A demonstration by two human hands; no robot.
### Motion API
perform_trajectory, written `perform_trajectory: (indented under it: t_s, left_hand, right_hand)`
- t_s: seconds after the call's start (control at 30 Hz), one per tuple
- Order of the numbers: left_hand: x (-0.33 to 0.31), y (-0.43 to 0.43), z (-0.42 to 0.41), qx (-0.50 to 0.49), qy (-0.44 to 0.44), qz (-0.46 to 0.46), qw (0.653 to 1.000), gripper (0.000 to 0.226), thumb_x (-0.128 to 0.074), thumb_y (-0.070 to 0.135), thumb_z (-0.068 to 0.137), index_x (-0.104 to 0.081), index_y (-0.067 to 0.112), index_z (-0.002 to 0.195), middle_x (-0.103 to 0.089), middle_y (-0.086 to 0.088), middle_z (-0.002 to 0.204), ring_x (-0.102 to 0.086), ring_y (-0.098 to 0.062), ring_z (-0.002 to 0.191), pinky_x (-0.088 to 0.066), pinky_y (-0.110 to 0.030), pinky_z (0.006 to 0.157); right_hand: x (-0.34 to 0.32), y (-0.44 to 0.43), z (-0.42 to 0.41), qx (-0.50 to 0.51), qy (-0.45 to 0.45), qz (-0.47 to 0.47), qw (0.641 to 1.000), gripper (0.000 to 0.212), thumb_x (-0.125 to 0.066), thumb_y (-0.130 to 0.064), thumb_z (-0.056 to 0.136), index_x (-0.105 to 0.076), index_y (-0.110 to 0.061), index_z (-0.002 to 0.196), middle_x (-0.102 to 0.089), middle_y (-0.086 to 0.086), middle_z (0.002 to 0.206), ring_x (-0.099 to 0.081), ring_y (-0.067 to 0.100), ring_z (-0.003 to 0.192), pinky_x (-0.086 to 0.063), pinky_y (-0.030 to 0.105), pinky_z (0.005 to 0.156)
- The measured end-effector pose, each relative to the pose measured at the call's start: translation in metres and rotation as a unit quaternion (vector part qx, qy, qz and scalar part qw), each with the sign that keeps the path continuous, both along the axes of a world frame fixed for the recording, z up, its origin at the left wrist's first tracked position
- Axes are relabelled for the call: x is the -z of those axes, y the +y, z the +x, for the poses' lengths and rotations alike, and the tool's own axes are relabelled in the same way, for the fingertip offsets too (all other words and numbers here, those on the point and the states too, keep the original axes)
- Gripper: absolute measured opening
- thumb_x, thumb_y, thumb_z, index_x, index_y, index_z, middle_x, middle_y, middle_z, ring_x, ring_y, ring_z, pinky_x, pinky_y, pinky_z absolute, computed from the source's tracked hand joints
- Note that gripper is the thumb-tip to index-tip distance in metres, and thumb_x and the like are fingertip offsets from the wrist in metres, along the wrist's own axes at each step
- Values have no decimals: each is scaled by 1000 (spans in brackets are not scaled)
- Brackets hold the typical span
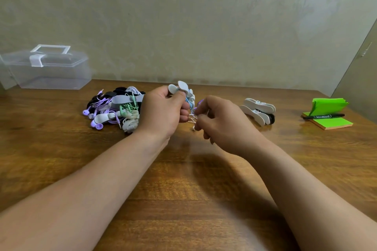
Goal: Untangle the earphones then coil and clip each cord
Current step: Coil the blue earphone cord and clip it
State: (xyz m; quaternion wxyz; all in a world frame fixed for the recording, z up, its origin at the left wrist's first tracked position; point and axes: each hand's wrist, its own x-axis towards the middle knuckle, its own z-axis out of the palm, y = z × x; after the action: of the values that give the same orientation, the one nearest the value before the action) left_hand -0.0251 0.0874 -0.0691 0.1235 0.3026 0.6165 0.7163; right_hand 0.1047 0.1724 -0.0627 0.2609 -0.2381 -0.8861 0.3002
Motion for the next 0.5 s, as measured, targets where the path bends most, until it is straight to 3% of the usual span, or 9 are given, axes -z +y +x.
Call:
perform_trajectory:
  t_s: [0.1,0.17,0.27,0.43,0.5]
  left_hand:
    - [3,-4,-5,-2,174,-104,979,19,-64,27,96,-71,16,82,-68,-6,66,-64,-28,57,-56,-43,54]
    - [-1,-7,-7,12,252,-163,954,26,-64,34,96,-65,16,77,-64,-6,66,-61,-31,62,-51,-42,59]
    - [-10,-12,-5,47,316,-233,919,28,-59,35,102,-64,17,82,-66,-3,74,-58,-24,68,-40,-35,60]
    - [-17,-19,-4,145,368,-306,866,23,-50,32,106,-63,26,88,-66,8,79,-61,-17,79,-47,-36,69]
    - [-20,-23,-5,201,355,-313,858,19,-48,29,107,-65,30,98,-71,14,87,-66,-8,88,-52,-32,81]
  right_hand:
    - [-6,-1,6,-31,-2,87,996,9,-61,-19,97,-63,-28,96,-70,-5,78,-65,12,71,-53,32,63]
    - [-12,2,10,-48,3,107,993,9,-65,-20,99,-59,-27,98,-70,-7,78,-66,7,71,-55,33,66]
    - [-18,8,16,-59,13,103,993,11,-72,-22,98,-62,-26,99,-73,-8,78,-69,4,72,-58,36,70]
    - [-24,11,22,-95,8,128,987,8,-82,-29,89,-77,-28,95,-74,-13,84,-69,3,82,-56,33,75]
    - [-25,12,22,-118,14,98,988,10,-83,-33,87,-77,-26,91,-75,-9,82,-69,6,78,-56,34,72]
